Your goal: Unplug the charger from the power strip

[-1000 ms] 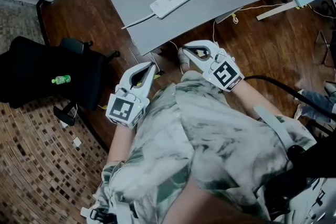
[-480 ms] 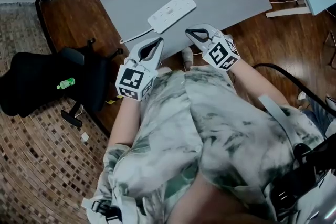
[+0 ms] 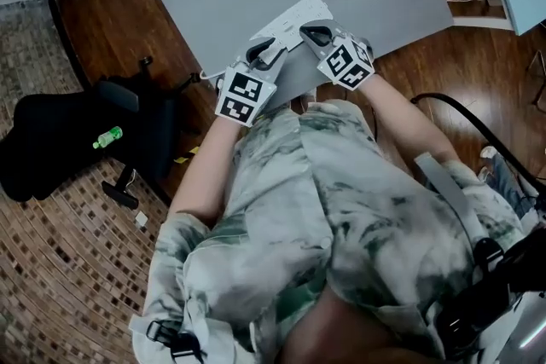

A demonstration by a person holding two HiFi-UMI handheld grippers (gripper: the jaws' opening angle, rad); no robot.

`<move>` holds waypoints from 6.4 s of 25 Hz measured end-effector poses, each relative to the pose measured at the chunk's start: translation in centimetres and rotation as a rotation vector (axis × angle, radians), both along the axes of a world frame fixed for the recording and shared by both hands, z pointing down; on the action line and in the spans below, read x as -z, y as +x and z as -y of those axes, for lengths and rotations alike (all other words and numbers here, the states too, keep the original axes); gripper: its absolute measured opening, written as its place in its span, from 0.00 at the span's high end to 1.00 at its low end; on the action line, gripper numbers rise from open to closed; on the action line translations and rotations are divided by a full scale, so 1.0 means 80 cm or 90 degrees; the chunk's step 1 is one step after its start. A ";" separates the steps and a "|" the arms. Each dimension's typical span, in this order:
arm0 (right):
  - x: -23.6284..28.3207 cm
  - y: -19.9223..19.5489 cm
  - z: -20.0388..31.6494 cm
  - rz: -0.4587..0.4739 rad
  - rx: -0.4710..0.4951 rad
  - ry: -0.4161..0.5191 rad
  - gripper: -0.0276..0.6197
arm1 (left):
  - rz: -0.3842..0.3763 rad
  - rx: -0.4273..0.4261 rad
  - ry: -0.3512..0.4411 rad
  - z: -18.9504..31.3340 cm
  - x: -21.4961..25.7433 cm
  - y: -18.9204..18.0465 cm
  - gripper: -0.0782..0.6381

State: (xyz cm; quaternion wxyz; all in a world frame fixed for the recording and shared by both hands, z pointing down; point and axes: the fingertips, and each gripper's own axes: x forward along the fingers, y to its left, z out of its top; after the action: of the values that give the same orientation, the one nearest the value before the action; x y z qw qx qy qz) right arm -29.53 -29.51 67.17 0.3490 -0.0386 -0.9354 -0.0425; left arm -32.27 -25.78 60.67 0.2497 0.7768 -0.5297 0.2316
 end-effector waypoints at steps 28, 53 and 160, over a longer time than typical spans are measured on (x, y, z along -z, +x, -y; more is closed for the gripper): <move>-0.034 -0.001 0.021 -0.017 -0.085 -0.050 0.95 | 0.098 -0.118 -0.068 0.064 -0.106 0.014 0.75; -0.038 -0.005 0.021 -0.044 -0.086 -0.058 0.95 | 0.106 -0.128 0.041 0.100 0.014 -0.002 0.75; 0.386 0.442 -0.704 0.267 0.024 0.070 0.92 | 0.013 -0.093 0.231 -0.671 0.276 0.411 0.74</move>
State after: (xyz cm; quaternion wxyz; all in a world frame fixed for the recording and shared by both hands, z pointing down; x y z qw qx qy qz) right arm 5.81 26.78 36.31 0.1474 -0.0272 -0.9829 -0.1069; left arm 0.59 27.92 38.61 0.0831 0.8429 -0.5078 0.1576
